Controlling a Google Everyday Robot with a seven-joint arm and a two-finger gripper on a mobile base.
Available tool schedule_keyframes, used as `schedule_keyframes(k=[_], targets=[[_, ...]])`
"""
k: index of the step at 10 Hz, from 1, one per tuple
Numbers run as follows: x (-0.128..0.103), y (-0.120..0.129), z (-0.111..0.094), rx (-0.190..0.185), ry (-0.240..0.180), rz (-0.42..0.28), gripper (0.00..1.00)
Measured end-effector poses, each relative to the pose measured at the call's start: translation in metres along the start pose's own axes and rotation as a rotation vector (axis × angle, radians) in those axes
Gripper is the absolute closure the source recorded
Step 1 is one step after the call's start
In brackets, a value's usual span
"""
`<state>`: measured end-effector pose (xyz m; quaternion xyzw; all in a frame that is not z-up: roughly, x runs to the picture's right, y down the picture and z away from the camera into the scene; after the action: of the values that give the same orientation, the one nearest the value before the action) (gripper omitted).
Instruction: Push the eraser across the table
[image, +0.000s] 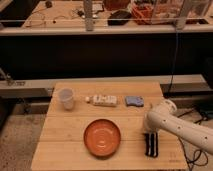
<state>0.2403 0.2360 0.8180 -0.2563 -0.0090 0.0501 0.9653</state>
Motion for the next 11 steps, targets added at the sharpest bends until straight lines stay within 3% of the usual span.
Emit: schedule_keyframes(k=[11], targets=[[0.0054,0.0003,0.005,-0.009,0.002,0.023,1.0]])
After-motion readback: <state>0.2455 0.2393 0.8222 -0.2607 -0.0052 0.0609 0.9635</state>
